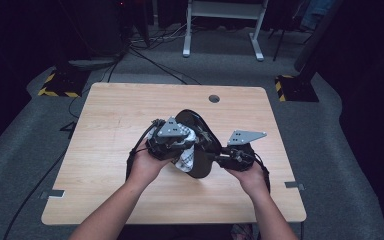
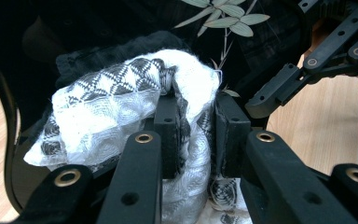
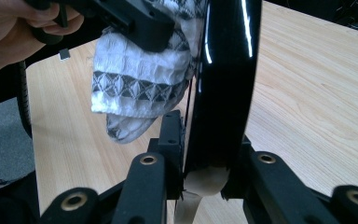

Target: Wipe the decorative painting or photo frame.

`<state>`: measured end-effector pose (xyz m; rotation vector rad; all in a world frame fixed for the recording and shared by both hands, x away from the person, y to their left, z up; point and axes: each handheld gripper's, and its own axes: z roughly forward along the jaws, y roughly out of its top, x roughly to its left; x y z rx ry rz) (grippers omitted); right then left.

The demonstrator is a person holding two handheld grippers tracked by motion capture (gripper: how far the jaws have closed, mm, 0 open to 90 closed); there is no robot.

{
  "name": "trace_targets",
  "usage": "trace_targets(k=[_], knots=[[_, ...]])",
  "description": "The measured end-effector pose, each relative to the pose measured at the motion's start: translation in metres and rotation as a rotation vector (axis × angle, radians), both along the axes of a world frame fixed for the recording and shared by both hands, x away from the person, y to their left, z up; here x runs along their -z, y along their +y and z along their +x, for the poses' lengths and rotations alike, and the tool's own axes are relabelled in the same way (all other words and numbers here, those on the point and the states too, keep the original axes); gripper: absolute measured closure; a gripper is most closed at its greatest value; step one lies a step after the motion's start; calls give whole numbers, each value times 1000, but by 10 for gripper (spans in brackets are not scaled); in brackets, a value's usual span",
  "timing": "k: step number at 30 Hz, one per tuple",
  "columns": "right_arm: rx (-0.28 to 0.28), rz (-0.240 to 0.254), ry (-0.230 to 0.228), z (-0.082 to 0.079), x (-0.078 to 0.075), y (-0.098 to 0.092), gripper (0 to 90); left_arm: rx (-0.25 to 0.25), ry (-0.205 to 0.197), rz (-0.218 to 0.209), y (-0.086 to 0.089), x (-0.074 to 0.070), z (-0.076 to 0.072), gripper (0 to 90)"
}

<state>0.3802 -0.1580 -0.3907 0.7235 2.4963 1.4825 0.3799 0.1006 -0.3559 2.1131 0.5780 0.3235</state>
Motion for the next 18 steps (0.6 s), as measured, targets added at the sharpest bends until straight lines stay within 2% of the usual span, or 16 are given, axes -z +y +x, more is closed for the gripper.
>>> trace_targets(k=[3,5,6,11,15,18], knots=[[-1,1,1,0,0,0,756,-5,2,4,1,6,0,748],[0,2,3,0,0,0,757,-6,28,2,3,18,0,748],[0,2,3,0,0,0,757,-6,28,2,3,18,0,748],[0,2,3,0,0,0,756,-8,64,14,5,37,0,748],[-1,3,4,0,0,0,756,-5,78,4,6,37,1,747],[1,2,4,0,0,0,756,-10,68,10,6,32,2,747]])
